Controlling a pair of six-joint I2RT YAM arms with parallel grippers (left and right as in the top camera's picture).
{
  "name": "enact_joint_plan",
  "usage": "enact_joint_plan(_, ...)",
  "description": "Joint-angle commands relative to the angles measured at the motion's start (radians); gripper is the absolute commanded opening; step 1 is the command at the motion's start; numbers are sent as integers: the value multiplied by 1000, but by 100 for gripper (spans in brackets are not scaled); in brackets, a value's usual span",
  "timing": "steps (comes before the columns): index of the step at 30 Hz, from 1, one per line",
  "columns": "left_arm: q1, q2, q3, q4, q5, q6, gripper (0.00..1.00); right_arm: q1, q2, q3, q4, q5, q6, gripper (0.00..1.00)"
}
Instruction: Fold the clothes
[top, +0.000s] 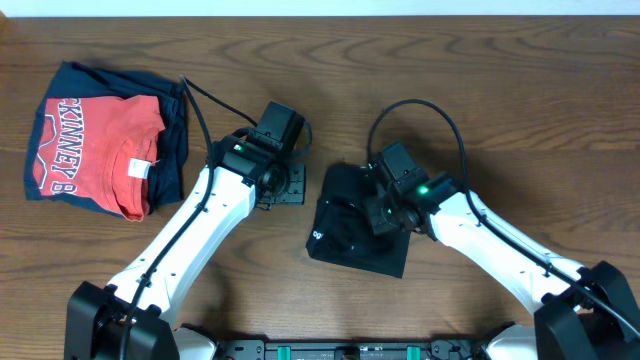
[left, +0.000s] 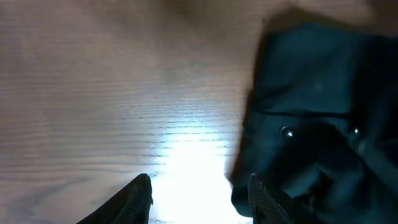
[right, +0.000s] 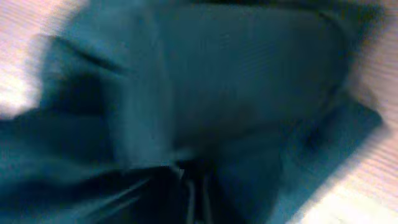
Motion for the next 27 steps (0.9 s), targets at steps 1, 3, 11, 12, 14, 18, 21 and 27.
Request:
enact_joint_plan(1,3,-8,-4,0,64,49,52,-48,-2,6,-54,168,155,1)
enact_joint_plan(3,3,-8,-4,0,84,61,52,-83,-10,6,-94,189,153,5)
enact_joint_plan(11,3,-8,-4,0,86,63,53,-187,-43,7,-132,138,23,35)
enact_joint_plan(12,3,-7,-4,-1,86,63,53,-187,-53,7,-109,74,-48,36)
enact_joint_plan(14,3,-7,-4,-5,86,70,53,-183,-81,7,-77,-29,-146,40)
enact_joint_plan(18,3,-7,-4,-19,86,70,53,-181,-161,7,-36,-48,-154,47)
enact_joint_plan(21,3,-7,-4,-21,86,70,53,-181,-211,7,14,-49,-154,61)
enact_joint_plan(27,3,-7,-4,1,85,70,53,-175,-189,6,85,-63,-142,77)
